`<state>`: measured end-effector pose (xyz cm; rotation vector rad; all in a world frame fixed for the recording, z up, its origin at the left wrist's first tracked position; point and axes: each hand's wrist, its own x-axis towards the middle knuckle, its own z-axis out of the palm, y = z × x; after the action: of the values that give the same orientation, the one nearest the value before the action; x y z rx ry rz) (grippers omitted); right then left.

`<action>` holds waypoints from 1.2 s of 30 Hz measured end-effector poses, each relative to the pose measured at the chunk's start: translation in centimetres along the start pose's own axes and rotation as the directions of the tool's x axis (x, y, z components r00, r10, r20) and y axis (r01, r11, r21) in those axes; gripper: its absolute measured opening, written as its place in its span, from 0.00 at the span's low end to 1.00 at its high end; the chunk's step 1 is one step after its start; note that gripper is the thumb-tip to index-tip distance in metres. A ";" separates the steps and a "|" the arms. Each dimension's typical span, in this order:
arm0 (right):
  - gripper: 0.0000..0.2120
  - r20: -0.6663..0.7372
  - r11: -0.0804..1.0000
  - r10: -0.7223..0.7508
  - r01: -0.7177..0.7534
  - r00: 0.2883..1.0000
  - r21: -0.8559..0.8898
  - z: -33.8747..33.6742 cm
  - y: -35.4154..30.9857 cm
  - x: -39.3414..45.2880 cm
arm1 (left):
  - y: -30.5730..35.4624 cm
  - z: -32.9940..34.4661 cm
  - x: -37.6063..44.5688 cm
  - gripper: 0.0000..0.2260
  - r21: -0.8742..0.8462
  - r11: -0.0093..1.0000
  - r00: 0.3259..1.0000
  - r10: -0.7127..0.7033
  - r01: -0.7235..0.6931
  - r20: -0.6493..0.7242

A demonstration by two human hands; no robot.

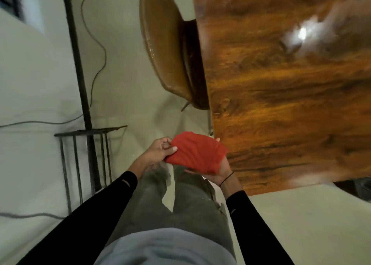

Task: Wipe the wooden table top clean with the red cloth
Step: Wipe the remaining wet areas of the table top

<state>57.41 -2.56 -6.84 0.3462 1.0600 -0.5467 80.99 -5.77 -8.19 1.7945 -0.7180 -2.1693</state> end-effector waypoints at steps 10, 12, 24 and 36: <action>0.18 -0.043 0.513 -0.352 0.154 0.935 -0.844 9.8 6.6 7.3 | -10.7 -12.2 -4.1 0.06 -0.316 0.943 0.955 0.008 -0.106 -0.298; 0.20 -0.028 0.415 -0.331 0.119 0.943 -0.902 11.8 8.7 10.0 | -13.4 -14.3 -4.8 0.04 -0.436 0.894 0.912 -0.088 -0.105 -0.400; 0.26 -0.082 0.242 -0.118 -0.051 0.990 -0.969 17.8 26.6 30.6 | -29.2 -30.7 -3.6 0.10 -0.600 0.741 0.531 -0.392 -0.302 -0.751; 0.27 0.037 -0.096 -0.090 0.028 0.995 -0.995 20.7 37.2 48.8 | -39.7 -43.9 2.9 0.09 -0.335 0.937 0.412 -0.269 -0.097 -0.871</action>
<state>112.22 4.63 -40.53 -1.1580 1.2454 0.3698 127.81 17.07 -36.43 2.3894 0.0515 -0.8699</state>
